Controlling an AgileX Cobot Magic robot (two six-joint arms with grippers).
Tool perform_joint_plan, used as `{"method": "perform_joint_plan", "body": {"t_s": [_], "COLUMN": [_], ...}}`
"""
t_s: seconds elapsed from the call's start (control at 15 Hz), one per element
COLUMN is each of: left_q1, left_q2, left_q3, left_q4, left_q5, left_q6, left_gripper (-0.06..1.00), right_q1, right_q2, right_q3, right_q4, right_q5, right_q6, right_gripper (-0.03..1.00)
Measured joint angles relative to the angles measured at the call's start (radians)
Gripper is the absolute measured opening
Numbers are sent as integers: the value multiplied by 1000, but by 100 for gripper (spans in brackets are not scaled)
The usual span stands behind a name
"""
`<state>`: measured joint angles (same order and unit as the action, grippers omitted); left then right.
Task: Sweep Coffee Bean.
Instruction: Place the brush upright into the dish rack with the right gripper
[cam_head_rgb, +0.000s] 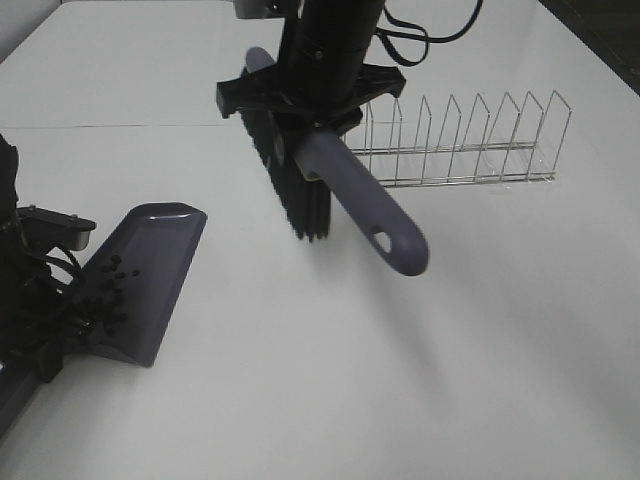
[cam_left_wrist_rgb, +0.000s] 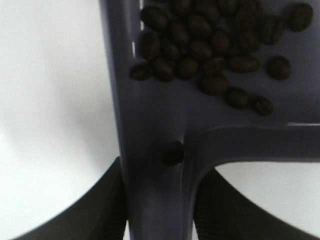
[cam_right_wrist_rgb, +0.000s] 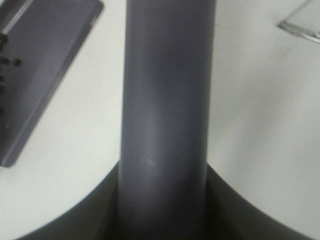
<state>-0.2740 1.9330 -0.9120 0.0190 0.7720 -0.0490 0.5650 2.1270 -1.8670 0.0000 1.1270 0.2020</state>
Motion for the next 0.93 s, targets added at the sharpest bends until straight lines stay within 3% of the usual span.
{"method": "perform_joint_plan", "body": {"t_s": [0.13,0.4,0.6,0.93], "left_q1": [0,0,0,0], "left_q2": [0,0,2,16], "left_q3": [0,-3,-13,-56], "left_q4": [-19,-95,-168,-210], "left_q5": [-5,-39,-62,-82], "left_q6": [-32,-75,-78,-78], "left_gripper": [34,34,34,34], "right_q1": [-23,-56,-125,-290], "right_q2": [-2,-74,-207,-327], "right_q3": [0,72,246,502], "right_q4": [0,14,16,14], "right_q5": [82,93,93,93], "right_q6": [-34,-85,-87,-64], "right_gripper": [35,35,35,35]}}
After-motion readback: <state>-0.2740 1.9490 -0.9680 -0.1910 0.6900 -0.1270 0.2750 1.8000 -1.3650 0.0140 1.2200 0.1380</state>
